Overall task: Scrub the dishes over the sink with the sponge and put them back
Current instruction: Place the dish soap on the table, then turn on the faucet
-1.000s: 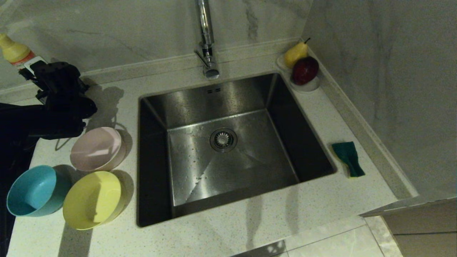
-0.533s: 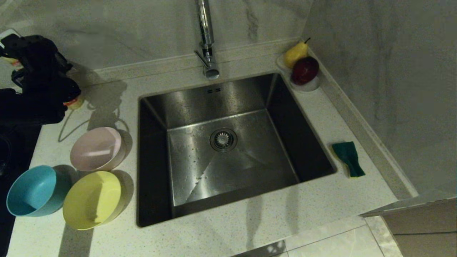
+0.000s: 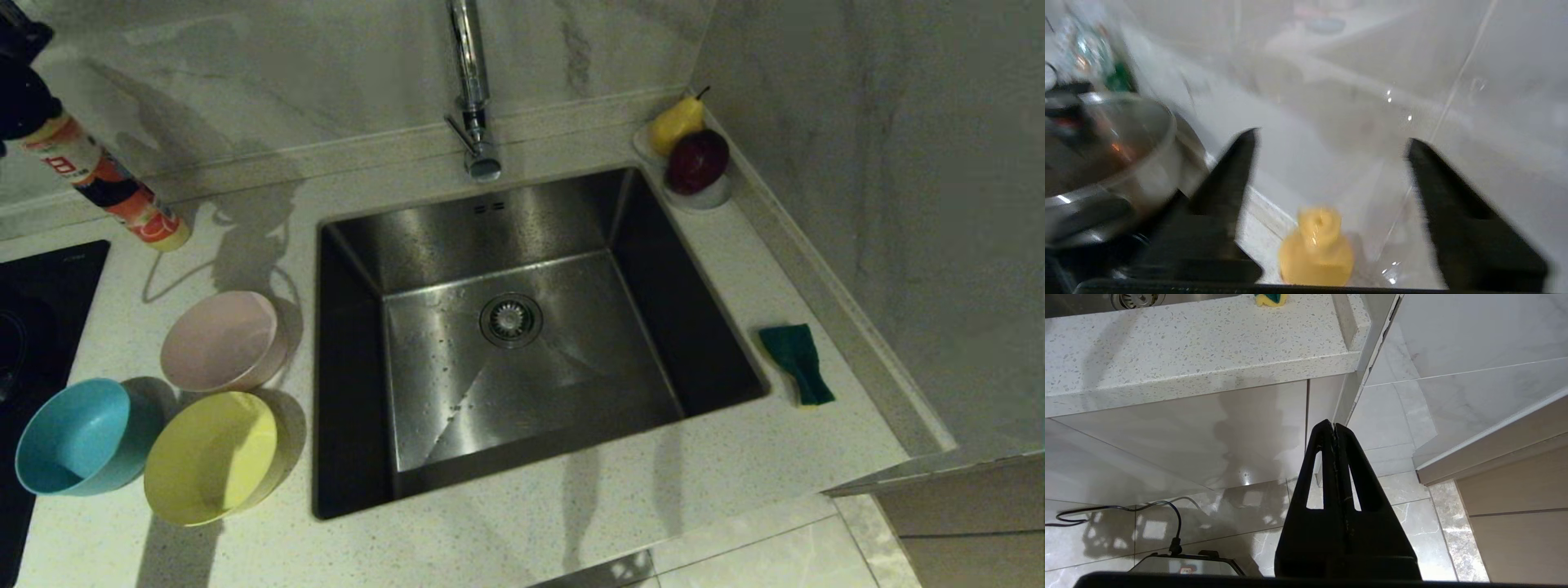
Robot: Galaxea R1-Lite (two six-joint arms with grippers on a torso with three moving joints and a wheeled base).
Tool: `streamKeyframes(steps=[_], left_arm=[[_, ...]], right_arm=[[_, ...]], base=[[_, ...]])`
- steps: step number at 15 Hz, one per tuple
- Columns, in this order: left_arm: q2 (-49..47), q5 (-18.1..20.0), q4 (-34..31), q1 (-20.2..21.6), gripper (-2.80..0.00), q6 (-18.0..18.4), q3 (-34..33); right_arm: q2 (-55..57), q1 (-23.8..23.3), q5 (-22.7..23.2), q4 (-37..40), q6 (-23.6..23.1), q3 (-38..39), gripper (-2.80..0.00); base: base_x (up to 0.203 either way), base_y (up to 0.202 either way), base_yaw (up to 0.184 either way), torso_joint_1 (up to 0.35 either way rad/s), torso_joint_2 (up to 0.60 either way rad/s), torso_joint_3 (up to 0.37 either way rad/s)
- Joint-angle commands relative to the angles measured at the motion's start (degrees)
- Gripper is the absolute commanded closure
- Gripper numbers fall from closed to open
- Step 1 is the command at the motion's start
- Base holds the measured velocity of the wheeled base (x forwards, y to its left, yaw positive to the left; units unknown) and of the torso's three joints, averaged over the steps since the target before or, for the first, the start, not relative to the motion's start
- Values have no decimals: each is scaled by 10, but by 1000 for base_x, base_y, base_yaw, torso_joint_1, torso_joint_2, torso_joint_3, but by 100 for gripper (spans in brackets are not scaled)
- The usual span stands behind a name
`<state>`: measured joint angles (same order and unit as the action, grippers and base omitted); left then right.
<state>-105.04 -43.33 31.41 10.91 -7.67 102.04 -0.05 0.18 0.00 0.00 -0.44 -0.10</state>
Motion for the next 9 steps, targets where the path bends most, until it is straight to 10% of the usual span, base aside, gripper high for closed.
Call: streamKeyframes(steps=[1, 9], left_arm=[[74, -2, -30, -1, 0, 2, 4], [277, 47, -168, -2, 0, -6, -174]], right_arm=[[0, 0, 0, 0, 0, 0, 0], [0, 0, 0, 0, 0, 0, 0]], base=[[0, 0, 0, 0, 0, 0], [0, 0, 0, 0, 0, 0]])
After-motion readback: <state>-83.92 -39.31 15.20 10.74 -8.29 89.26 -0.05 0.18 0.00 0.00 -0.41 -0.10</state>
